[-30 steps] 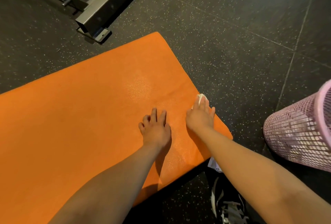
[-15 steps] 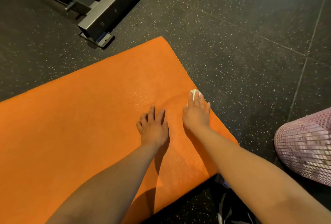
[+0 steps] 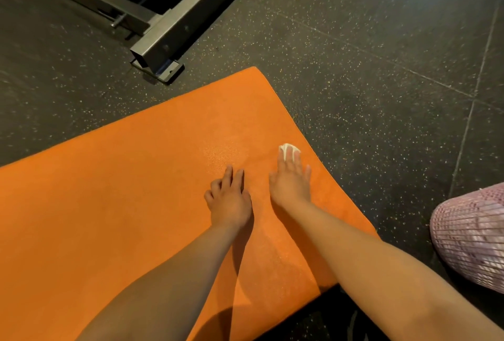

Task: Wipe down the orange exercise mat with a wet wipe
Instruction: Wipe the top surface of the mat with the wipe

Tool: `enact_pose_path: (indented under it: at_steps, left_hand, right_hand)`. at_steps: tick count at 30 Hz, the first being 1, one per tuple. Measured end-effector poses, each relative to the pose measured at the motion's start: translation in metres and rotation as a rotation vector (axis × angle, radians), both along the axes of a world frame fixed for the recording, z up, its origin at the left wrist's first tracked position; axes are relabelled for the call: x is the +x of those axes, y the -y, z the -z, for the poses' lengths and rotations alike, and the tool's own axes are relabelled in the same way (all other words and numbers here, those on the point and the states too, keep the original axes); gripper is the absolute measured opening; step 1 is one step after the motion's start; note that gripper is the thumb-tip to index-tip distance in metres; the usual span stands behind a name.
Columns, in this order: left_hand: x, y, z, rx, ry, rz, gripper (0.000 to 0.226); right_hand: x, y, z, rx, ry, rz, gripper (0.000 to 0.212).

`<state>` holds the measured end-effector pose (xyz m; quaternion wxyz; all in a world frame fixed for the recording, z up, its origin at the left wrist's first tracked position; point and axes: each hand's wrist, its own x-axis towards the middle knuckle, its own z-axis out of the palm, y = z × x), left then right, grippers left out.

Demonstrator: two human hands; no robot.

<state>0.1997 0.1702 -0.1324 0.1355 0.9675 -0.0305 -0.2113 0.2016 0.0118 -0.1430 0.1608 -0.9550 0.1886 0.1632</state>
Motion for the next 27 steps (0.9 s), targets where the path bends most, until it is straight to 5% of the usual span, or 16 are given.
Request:
enact_pose_path:
  at_steps: [6,14,23,27]
  left_hand:
    - [0.018,0.006,-0.001,-0.033,0.03,-0.03,0.054]
    - [0.02,0.011,0.001,0.004,-0.052,0.055,0.057]
    - [0.023,0.017,0.002,0.034,-0.012,0.024,0.054]
    - [0.027,0.015,0.002,0.05,-0.017,0.031,0.058]
  right_hand:
    - [-0.005,-0.034,0.001,0.105,0.015,-0.43,0.06]
    - [-0.005,0.034,-0.002,-0.026,-0.017,0.217,0.063]
    - [0.009,0.002,-0.003,0.039,0.017,-0.337,0.057]
    - [0.022,0.029,0.001,0.006,-0.003,0.096,0.06]
